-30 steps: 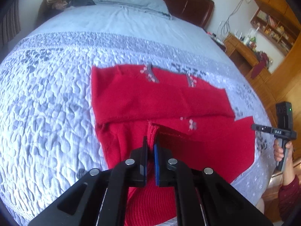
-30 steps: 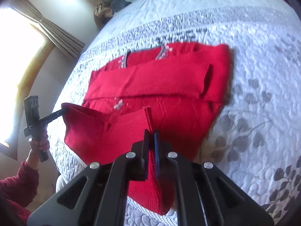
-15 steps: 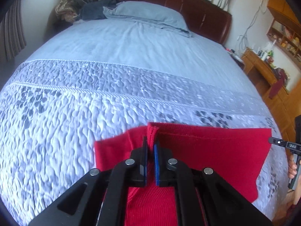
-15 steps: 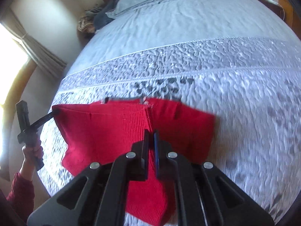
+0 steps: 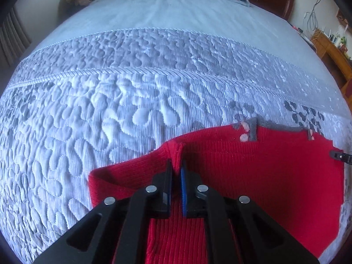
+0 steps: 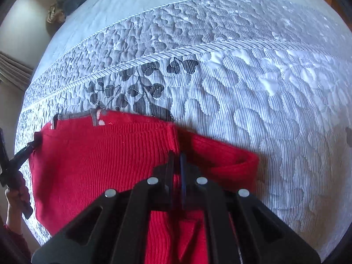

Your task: Fold small clothes

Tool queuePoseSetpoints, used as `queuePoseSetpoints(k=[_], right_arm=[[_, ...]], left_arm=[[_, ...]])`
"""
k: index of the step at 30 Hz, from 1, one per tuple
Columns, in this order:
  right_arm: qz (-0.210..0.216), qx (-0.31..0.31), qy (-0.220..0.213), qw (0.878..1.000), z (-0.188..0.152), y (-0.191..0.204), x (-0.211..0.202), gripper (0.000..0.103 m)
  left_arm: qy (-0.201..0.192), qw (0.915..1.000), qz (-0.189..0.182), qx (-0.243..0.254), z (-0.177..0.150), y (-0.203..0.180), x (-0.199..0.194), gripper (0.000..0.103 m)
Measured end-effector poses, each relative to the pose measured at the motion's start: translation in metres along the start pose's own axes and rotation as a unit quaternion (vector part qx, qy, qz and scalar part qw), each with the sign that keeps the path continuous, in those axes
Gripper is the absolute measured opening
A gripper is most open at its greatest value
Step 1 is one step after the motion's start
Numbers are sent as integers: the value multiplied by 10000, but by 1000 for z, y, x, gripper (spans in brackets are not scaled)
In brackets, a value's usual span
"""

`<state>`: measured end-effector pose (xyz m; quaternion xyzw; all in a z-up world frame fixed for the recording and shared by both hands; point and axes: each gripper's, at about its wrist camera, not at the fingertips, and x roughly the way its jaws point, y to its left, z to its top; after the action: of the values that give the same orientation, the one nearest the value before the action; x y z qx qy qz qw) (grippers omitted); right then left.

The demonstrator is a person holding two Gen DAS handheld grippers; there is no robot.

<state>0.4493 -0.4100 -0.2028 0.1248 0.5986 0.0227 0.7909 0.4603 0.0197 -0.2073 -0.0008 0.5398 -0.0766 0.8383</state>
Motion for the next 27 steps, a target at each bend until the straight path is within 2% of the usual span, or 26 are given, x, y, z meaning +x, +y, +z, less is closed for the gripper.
queuePoseSetpoints(k=[2, 3, 5, 8, 10, 13, 16, 18, 23, 24, 26, 27], right_arm=[[-68, -65, -13, 10000, 0, 3, -6, 9], [-106, -102, -52, 9999, -1, 4, -13, 16], [82, -113, -130, 9998, -6, 3, -31, 18], [377, -262, -146, 9988, -30, 1, -57, 18], [475, -517, -19, 9975, -61, 1, -73, 21], [401, -842, 213, 9954, -103, 6, -79, 28], [604, -876, 376, 9936, -144, 2, -88, 30], [645, -808, 412, 9938, -160, -3, -89, 39], [971, -727, 606, 9908, -180, -2, -79, 40], [1040, -770, 648, 9895, -182, 2, -76, 37], [1014, -842, 731, 9886, -183, 7, -71, 22], [990, -889, 755, 9882, -184, 9, -72, 7]], left_arm=[[91, 10000, 24, -4, 3, 1, -4, 14], [111, 9999, 57, -9, 4, 1, -9, 19], [91, 9999, 145, 8, 4, 3, -25, 44], [204, 9998, 67, 50, -11, 7, -54, 53], [405, 9991, 20, 100, -38, 10, -73, 56], [616, 9979, -127, 119, -79, 15, -90, 57], [744, 9971, -128, 114, -126, 21, -104, 58], [782, 9967, -217, 33, -144, 22, -108, 58], [933, 9944, -444, -206, -167, 22, -103, 56], [907, 9948, -411, -200, -169, 21, -103, 55], [911, 9948, -428, -145, -168, 18, -102, 36], [930, 9947, -410, -178, -168, 18, -101, 33]])
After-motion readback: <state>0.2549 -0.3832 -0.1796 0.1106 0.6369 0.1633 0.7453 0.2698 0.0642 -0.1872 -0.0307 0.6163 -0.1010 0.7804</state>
